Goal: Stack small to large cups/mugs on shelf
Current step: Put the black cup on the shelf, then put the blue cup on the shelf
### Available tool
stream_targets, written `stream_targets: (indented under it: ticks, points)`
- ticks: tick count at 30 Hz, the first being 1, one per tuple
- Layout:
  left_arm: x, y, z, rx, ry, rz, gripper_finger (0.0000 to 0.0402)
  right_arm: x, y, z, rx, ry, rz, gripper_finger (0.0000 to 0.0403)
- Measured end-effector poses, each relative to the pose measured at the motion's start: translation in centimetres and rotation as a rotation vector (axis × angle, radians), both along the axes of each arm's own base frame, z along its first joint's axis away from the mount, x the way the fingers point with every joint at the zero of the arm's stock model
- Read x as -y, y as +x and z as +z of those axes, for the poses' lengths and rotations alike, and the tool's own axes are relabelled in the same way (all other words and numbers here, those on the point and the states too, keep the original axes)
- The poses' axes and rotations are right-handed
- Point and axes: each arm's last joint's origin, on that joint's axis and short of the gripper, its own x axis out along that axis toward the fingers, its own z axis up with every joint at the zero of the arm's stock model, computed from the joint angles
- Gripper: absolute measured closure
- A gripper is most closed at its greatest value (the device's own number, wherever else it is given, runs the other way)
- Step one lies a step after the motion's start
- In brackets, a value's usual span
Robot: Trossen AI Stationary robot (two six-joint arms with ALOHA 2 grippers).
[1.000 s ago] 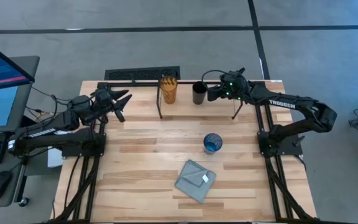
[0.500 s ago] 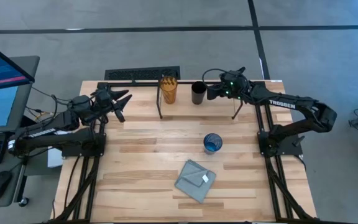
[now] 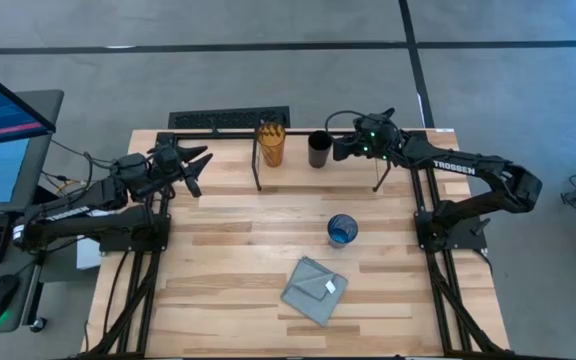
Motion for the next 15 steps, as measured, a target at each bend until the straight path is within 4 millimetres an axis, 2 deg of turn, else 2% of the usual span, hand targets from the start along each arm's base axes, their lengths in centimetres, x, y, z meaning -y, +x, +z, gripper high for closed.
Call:
stream_targets:
  ticks: [9,12,15]
  points:
    - [0.0,0.0,0.0,0.005,-0.009,0.000,0.0283,-0.1,-0.1,0.6,0.024,-0.025,0.029,0.0296]
    - [0.0,0.0,0.0,0.005,-0.009,0.000,0.0283,-0.3,-0.2,1.8,0.065,-0.075,0.082,0.0296]
    - [0.0,0.0,0.0,0.005,-0.009,0.000,0.0283,-0.5,-0.3,4.1,0.073,-0.164,0.157,0.0296]
